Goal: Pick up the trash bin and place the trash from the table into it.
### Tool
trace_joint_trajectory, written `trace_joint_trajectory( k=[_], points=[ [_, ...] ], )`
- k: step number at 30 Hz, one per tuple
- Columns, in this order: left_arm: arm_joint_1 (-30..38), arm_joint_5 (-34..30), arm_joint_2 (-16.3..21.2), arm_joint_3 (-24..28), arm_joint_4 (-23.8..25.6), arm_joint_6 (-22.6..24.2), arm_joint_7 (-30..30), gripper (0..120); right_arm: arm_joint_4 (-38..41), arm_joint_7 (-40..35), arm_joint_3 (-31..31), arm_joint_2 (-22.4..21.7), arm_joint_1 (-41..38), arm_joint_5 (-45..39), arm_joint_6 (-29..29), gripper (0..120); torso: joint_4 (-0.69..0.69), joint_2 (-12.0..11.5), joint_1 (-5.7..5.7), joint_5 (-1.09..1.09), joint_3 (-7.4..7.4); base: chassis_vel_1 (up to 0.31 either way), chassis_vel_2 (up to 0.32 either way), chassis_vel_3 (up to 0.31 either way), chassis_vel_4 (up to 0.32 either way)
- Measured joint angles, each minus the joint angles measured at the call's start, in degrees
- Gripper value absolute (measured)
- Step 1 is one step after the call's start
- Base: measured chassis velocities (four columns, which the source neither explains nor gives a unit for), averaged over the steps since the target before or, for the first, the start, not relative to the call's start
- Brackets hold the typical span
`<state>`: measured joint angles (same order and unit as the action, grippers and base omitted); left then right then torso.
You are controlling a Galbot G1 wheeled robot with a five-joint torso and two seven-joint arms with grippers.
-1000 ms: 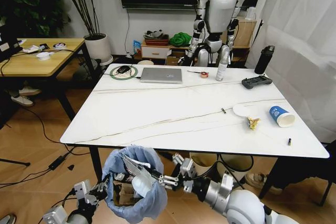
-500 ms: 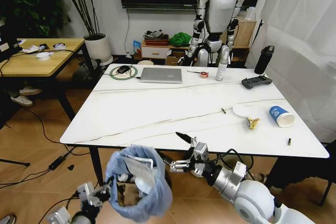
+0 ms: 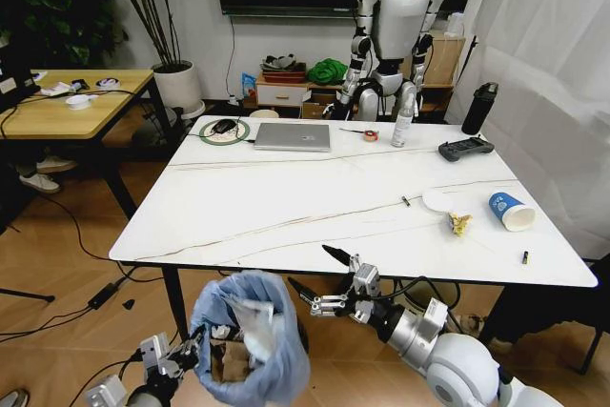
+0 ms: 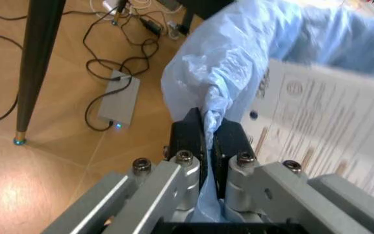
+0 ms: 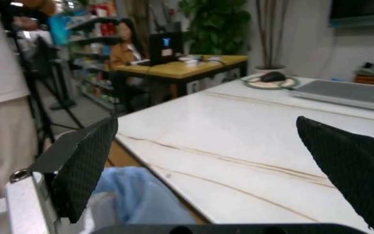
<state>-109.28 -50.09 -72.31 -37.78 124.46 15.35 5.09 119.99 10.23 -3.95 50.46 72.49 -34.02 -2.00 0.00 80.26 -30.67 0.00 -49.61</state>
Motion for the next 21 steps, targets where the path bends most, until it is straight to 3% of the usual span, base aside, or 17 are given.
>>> trace_joint_trajectory(
  k=[5,8,9,10,13,21],
  points=[
    [-0.38,0.87,-0.25,0.0,0.3,-0.11,-0.43,0,-3.61,-7.69,-7.27,1.78,-5.74,-4.86,15.21,100,0.0,0.0,0.0,0.01,0.0,0.0,0.0,0.0,0.0],
    [-0.78,1.33,-0.34,-0.22,0.61,-0.26,-0.76,0,-8.92,-10.61,-9.92,2.39,-9.71,-5.22,20.21,100,-0.01,0.0,0.0,-0.01,0.0,0.0,0.0,0.0,0.0],
    [-0.85,1.49,-0.44,-0.3,0.72,-0.29,-0.82,0,-10.63,-10.96,-10.43,2.56,-10.83,-5.29,20.88,100,-0.01,0.0,0.0,-0.01,-0.01,0.0,0.0,0.0,0.0],
    [-1.05,2.13,-1.01,-0.54,1.11,-0.42,-0.98,0,-18.84,-11.44,-11.81,3.58,-15.62,-5.31,21.89,100,-0.01,-0.01,-0.01,-0.01,-0.01,0.0,0.0,0.0,0.0],
    [-1.4,3.27,-1.85,-0.61,1.41,-0.67,-1.34,0,-27.67,-10.65,-11.83,4.85,-20.7,-4.42,21.61,100,0.0,-0.01,-0.01,-0.02,-0.01,0.0,0.0,0.0,0.0],
    [-2.65,4.96,-3.67,-1.1,2.48,-1.11,-1.91,0,-40.73,-6.59,-8.75,8.13,-29.86,-0.48,18.95,100,-0.01,-0.01,-0.01,0.01,-0.01,0.0,0.0,0.0,0.0]
  ],
)
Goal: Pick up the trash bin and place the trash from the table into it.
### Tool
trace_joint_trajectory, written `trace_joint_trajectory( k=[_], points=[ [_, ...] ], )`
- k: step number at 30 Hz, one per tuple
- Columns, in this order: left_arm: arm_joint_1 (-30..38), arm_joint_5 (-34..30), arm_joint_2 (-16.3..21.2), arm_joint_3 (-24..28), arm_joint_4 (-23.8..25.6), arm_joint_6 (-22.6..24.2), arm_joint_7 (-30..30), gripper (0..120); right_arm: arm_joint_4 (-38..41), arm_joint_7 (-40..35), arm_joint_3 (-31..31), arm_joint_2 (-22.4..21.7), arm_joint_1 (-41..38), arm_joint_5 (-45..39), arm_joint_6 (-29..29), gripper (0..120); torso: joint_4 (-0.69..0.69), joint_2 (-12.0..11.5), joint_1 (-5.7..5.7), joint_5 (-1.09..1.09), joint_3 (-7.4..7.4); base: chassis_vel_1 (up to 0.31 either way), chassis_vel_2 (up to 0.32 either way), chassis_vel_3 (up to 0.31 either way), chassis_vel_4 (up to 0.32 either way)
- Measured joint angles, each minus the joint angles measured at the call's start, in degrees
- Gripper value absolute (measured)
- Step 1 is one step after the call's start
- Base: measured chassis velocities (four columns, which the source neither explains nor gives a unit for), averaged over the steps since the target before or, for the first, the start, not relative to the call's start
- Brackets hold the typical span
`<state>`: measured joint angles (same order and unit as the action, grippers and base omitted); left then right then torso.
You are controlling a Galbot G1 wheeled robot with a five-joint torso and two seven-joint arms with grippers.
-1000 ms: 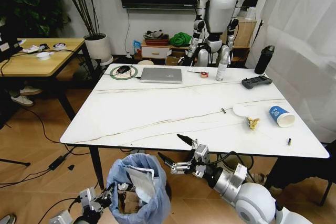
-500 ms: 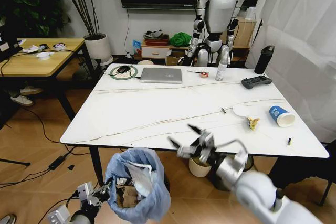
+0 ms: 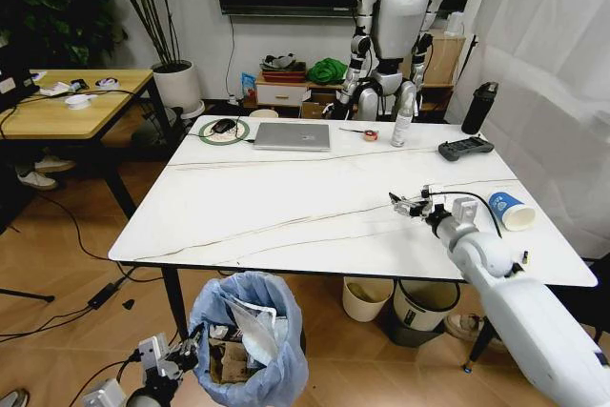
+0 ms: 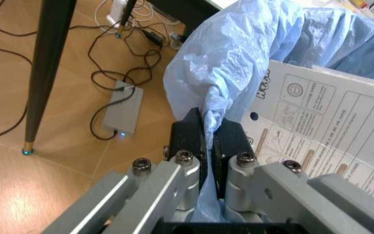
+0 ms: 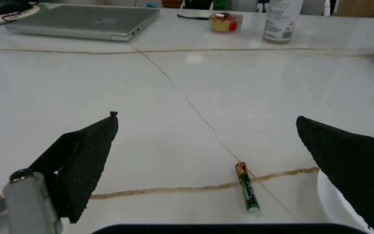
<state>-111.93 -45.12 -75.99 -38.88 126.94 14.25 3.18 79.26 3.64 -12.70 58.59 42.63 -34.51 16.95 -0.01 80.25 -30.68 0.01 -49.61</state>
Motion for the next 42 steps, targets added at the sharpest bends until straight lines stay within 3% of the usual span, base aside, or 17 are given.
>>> trace_joint_trajectory(
  k=[15,21,25,30,42],
  points=[
    [-0.56,0.78,-1.24,-0.35,0.99,-0.26,-0.24,0,-8.19,1.2,2.43,2.54,-3.57,1.48,-0.69,99,0.01,0.0,0.0,-0.01,0.01,0.0,0.0,0.0,0.0],
    [-0.57,0.93,-1.34,-0.21,0.99,-0.28,-0.27,0,-9.77,1.85,2.32,1.86,-3.4,1.14,-0.02,91,0.01,0.0,0.0,0.0,0.01,0.0,0.0,0.0,0.0],
    [-0.53,0.92,-1.07,-0.21,1.02,-0.3,-0.27,0,-11.23,2.1,1.75,1.6,-3.02,1.14,0.07,71,0.01,0.0,0.0,-0.01,0.01,0.0,0.0,0.0,0.0],
    [-0.45,0.82,-0.81,-0.21,1.03,-0.31,-0.27,0,-11.46,2.27,1.14,1.38,-2.6,1.15,-0.24,58,0.01,0.0,0.0,0.0,0.02,0.0,0.0,0.0,0.0],
    [-0.19,0.31,0.18,-0.27,1.01,-0.31,-0.25,0,-9.32,2.55,0.98,0.75,-0.38,2.4,-0.44,11,0.01,0.01,0.01,0.01,0.02,0.0,0.0,0.0,0.0]
  ],
)
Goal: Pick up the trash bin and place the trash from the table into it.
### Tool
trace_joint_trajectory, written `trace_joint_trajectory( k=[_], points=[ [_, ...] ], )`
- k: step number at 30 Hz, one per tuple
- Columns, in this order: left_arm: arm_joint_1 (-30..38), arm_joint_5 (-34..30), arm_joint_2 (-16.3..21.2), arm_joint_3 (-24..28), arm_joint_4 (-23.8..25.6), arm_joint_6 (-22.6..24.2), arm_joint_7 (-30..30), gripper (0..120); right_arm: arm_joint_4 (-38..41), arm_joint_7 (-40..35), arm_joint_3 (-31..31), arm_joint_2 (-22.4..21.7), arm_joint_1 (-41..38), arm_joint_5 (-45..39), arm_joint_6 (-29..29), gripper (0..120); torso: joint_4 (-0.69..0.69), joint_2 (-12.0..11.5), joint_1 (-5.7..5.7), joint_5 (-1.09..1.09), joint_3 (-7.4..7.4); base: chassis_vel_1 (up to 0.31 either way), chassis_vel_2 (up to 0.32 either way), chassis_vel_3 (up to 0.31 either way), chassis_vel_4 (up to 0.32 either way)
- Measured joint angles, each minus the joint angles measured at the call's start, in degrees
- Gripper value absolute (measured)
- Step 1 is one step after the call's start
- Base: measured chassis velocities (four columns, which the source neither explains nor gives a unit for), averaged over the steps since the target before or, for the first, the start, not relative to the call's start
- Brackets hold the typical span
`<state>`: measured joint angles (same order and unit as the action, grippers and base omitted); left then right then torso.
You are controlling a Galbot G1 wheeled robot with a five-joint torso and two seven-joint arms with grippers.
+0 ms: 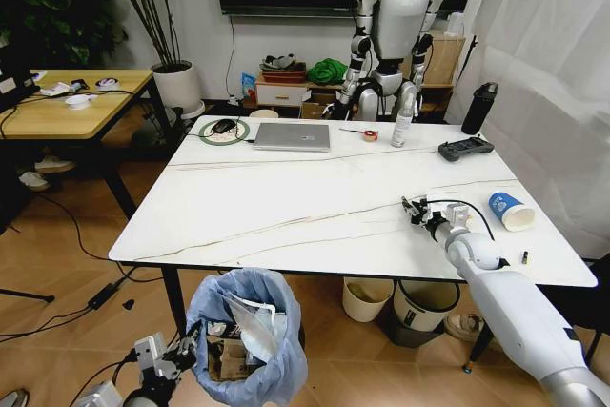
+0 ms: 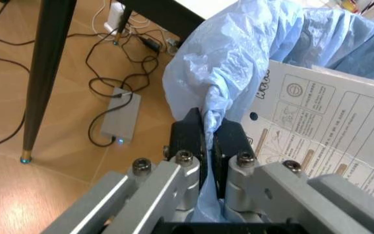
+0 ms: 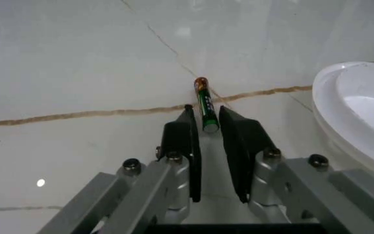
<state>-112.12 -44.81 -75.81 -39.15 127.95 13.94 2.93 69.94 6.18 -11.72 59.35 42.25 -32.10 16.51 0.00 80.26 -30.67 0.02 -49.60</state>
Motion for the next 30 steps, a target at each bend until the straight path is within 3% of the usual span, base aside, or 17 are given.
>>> trace_joint_trajectory(
  k=[4,12,18,19,23,30],
  points=[
    [0.01,-0.18,0.19,-0.01,0.0,0.0,0.01,0,0.22,0.0,0.14,0.12,0.07,0.34,-0.01,0,0.0,0.0,0.0,-0.01,0.0,0.0,0.0,0.0,0.0],
    [0.07,-0.22,0.26,0.08,-0.08,0.0,0.01,0,3.09,0.45,0.09,-0.3,1.52,0.15,-0.39,0,-0.02,-0.01,-0.01,-0.04,-0.03,0.0,0.0,0.0,0.0],
    [0.25,-0.33,0.44,0.5,-0.11,0.0,0.02,0,22.19,4.43,2.78,-4.57,9.36,-7.78,-5.65,0,0.0,-0.01,-0.01,-0.06,-0.02,0.0,0.0,0.0,0.0],
    [0.25,-0.33,0.44,0.5,-0.11,0.0,0.02,0,22.19,4.43,2.78,-4.57,9.36,-7.78,-5.65,0,0.0,-0.01,-0.01,-0.06,-0.02,0.0,0.0,0.0,0.0],
    [0.23,-0.52,0.64,0.14,0.22,0.06,0.14,0,35.8,6.87,10.32,-7.66,11.48,-12.58,-10.06,0,-0.01,0.0,0.01,-0.01,-0.01,0.0,0.0,0.0,0.0],
    [0.03,-1.02,1.1,-0.84,1.13,0.11,0.31,0,44.04,7.82,24.06,-8.74,10.32,-12.77,-13.13,0,-0.01,0.0,0.01,-0.01,-0.01,0.0,0.0,0.0,0.0]
  ],
)
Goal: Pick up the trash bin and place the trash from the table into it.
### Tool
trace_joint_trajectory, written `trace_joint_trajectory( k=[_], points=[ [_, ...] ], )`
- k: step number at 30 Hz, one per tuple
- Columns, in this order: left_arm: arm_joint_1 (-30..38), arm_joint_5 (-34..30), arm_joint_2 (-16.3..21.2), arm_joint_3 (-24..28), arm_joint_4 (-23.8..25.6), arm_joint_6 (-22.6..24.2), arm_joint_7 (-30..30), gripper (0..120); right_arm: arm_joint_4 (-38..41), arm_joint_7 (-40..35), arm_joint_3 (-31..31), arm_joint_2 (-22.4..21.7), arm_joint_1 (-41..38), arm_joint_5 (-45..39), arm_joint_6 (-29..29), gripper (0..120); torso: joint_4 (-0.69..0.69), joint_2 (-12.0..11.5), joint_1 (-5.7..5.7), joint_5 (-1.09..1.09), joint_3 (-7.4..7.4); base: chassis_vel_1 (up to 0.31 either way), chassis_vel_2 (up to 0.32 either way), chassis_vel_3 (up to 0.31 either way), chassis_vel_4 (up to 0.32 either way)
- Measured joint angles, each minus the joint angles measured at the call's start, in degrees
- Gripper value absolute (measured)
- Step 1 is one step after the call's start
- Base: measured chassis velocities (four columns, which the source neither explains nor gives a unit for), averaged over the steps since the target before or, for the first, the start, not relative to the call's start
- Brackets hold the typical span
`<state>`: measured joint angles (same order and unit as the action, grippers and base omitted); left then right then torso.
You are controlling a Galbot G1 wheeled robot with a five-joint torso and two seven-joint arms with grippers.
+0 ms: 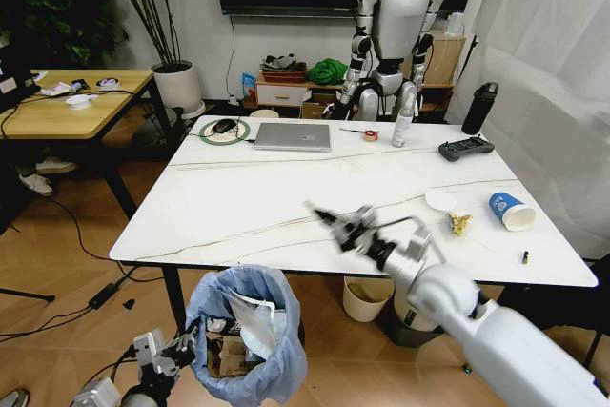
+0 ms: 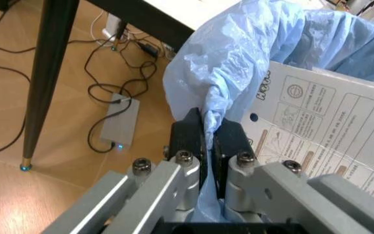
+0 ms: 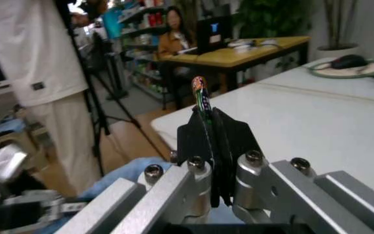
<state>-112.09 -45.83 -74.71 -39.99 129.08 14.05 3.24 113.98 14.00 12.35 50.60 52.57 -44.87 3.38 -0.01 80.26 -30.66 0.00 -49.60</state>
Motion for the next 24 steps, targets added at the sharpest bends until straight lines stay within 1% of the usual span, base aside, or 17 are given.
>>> trace_joint_trajectory(
  k=[1,2,7,10,15,16,18,19,20,21,23,24],
  points=[
    [0.0,-0.02,0.0,-0.01,0.03,0.0,0.01,0,0.12,0.0,0.41,0.01,-0.06,0.14,-0.06,0,0.0,0.0,0.0,0.0,0.0,0.0,0.0,0.0,0.0],
    [0.03,-0.16,0.05,-0.13,0.2,0.04,0.09,0,0.77,0.05,3.6,0.11,-0.69,1.31,-0.63,0,0.0,0.0,0.0,0.01,0.0,0.0,0.0,0.0,0.0],
    [0.24,-0.33,0.2,-0.22,0.21,0.12,0.25,0,0.55,0.1,7.6,0.48,-1.51,2.84,-1.18,0,0.0,0.0,0.0,0.01,0.0,0.0,0.0,0.0,0.0],
    [0.35,-0.41,0.27,-0.04,0.08,0.15,0.28,0,-0.99,0.08,9.01,0.82,-1.9,3.64,-1.51,0,0.01,0.0,-0.01,0.01,0.0,0.0,0.0,0.0,0.0],
    [0.4,-0.57,0.36,0.05,-0.16,0.18,0.28,0,-1.86,-0.01,9.18,1.06,-2.19,4.11,-1.67,0,0.0,0.0,-0.01,0.0,0.0,0.0,0.0,0.0,0.0],
    [0.43,-0.63,0.44,0.06,-0.24,0.18,0.28,0,-2.04,-0.06,9.08,1.07,-2.26,4.11,-1.67,3,0.0,0.0,-0.01,0.0,0.0,0.0,0.0,0.0,0.0],
    [0.44,-0.71,0.56,0.07,-0.28,0.18,0.28,0,-2.18,-0.11,8.98,1.03,-2.33,4.12,-1.67,4,0.0,0.0,-0.02,0.0,0.0,0.0,0.0,0.0,0.0],
    [0.44,-0.78,0.63,0.09,-0.28,0.19,0.29,0,-2.26,-0.13,8.91,0.97,-2.35,4.14,-1.67,6,0.0,0.0,-0.02,0.0,0.0,0.0,0.0,0.0,0.0],
    [0.43,-0.97,0.87,0.09,-0.29,0.23,0.33,0,-2.31,-0.13,8.77,0.76,-2.34,4.21,-1.67,12,0.01,0.0,-0.02,0.0,0.0,0.0,0.0,0.0,0.0],
    [0.44,-1.08,0.97,0.09,-0.28,0.25,0.37,0,-2.31,-0.13,8.64,0.66,-2.28,4.27,-1.67,14,0.01,0.0,-0.02,0.0,0.0,0.0,0.0,0.0,0.0],
    [0.4,-1.54,1.62,0.06,-0.29,0.33,0.56,0,-2.33,-0.12,7.99,0.55,-1.79,4.56,-1.7,24,0.01,0.0,-0.02,0.0,0.0,0.0,0.0,0.0,0.0],
    [0.4,-1.54,1.62,0.06,-0.29,0.33,0.56,0,-2.33,-0.12,7.99,0.55,-1.79,4.56,-1.7,24,0.01,0.0,-0.02,0.0,0.0,0.0,0.0,0.0,0.0]
  ],
)
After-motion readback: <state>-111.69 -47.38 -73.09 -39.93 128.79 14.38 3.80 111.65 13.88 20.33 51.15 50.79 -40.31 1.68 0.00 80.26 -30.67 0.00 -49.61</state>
